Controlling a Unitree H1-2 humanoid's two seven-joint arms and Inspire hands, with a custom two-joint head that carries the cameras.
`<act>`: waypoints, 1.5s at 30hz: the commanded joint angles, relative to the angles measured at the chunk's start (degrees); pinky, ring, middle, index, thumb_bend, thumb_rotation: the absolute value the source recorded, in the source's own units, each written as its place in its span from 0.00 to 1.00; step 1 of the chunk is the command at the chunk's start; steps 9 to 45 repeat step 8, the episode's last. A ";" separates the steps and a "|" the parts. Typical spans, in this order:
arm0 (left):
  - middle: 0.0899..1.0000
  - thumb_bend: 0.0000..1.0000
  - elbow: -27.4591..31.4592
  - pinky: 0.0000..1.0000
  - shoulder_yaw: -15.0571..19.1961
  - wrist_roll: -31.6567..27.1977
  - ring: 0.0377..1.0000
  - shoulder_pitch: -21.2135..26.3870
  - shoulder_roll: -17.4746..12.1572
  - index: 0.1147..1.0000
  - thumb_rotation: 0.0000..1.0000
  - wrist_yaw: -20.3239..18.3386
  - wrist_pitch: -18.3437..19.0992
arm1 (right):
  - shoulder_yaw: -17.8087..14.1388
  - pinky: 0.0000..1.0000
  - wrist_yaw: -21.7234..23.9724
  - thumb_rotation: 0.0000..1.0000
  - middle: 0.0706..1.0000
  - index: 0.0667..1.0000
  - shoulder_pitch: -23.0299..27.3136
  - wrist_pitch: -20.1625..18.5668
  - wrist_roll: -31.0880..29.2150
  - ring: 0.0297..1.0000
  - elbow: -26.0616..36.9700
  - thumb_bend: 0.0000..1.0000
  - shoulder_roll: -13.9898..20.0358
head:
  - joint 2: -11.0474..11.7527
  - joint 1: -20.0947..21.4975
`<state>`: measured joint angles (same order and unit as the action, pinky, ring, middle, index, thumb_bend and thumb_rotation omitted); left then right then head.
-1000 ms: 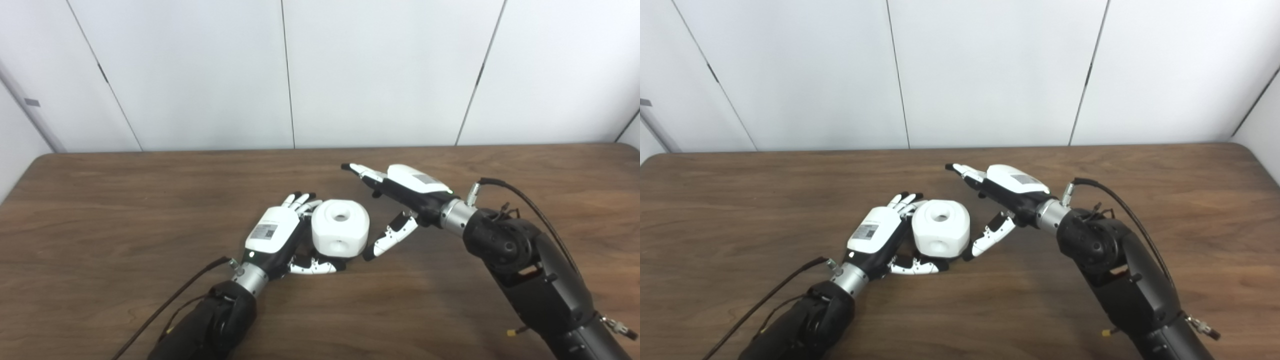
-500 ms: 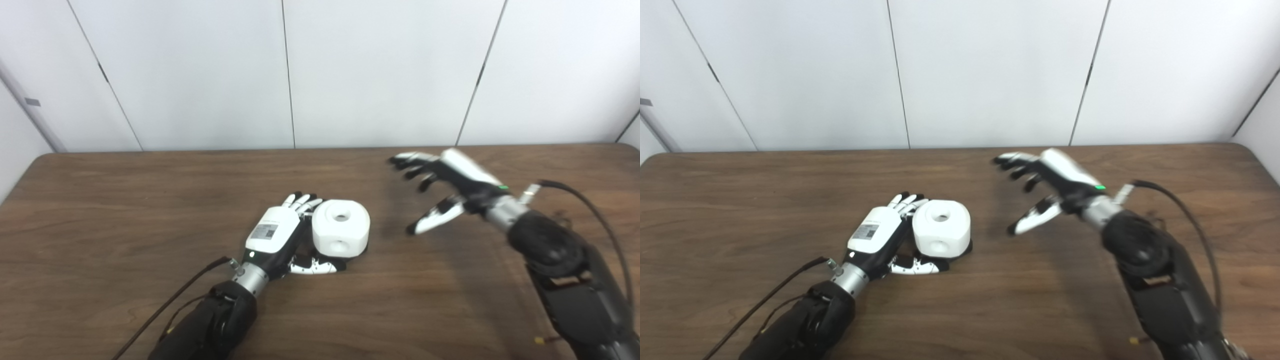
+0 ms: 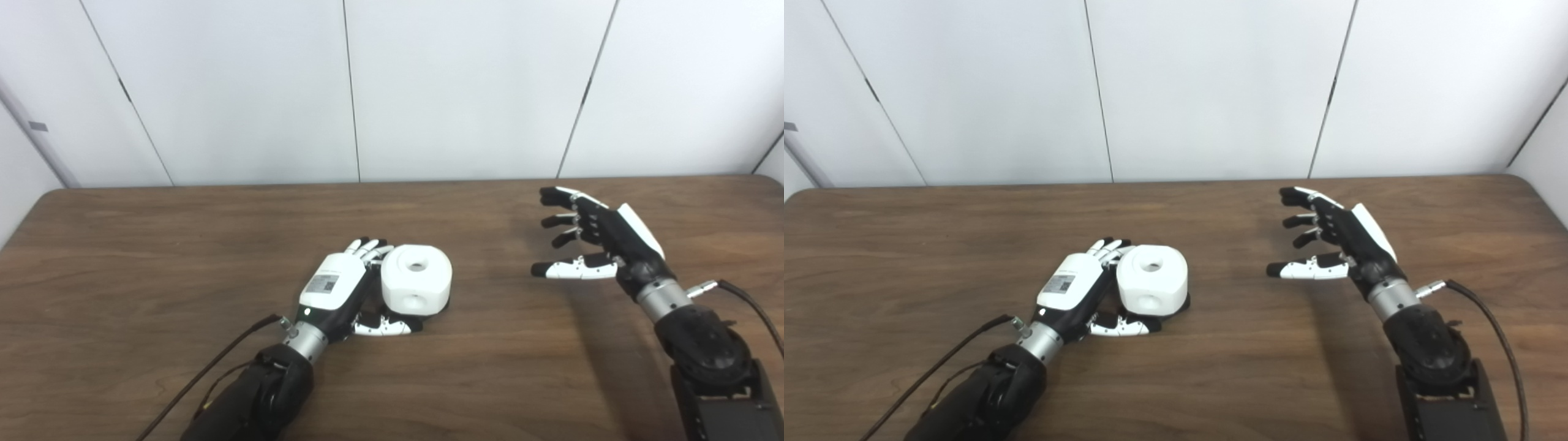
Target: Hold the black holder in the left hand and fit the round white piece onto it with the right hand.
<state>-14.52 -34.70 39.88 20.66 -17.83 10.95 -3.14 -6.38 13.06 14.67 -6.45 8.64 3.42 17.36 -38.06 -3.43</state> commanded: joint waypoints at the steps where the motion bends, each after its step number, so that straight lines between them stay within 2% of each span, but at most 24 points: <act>1: 0.90 0.69 -1.65 0.97 -2.11 1.52 0.94 -5.40 -1.70 0.56 0.13 -10.24 4.72 | -0.79 0.59 -1.98 0.07 0.81 0.81 1.63 2.17 -1.63 0.72 1.62 0.69 0.14 | 0.03 -0.14; 2: 0.93 0.81 -0.39 0.98 -1.03 0.64 0.96 -5.94 -1.93 0.70 0.23 -10.66 5.70 | -0.69 0.58 -2.13 0.07 0.82 0.81 1.56 2.18 -1.64 0.72 1.80 0.69 0.11 | 0.07 -0.28; 3: 0.96 0.88 0.41 0.96 -0.21 0.04 0.96 -6.34 -2.03 0.80 0.29 -10.90 6.28 | -0.61 0.58 -2.22 0.08 0.81 0.81 1.52 2.20 -1.64 0.72 1.91 0.69 0.10 | 0.07 -0.28; 5: 0.98 0.96 4.07 0.95 5.28 -6.13 0.97 -8.77 -1.81 0.93 0.33 -10.61 7.47 | -0.56 0.59 -2.34 0.09 0.81 0.81 1.37 2.11 -1.73 0.72 2.19 0.70 0.06 | 0.16 -1.27; 7: 0.99 0.99 6.14 0.95 10.20 -10.41 0.98 -10.68 -1.21 0.99 0.36 -10.02 7.29 | -0.48 0.59 -2.46 0.10 0.82 0.81 1.28 2.14 -1.80 0.73 2.25 0.70 0.08 | 0.39 -2.13; 8: 0.97 0.98 6.47 0.94 12.52 -11.54 0.98 -11.53 -0.82 0.99 0.37 -8.93 6.71 | -0.40 0.59 -2.55 0.09 0.82 0.82 1.29 2.44 -1.92 0.73 2.05 0.70 0.12 | 0.53 -2.53; 45: 0.97 0.98 6.47 0.94 12.52 -11.54 0.98 -11.53 -0.82 0.99 0.37 -8.93 6.71 | -0.40 0.59 -2.55 0.09 0.82 0.82 1.29 2.44 -1.92 0.73 2.05 0.70 0.12 | 0.53 -2.53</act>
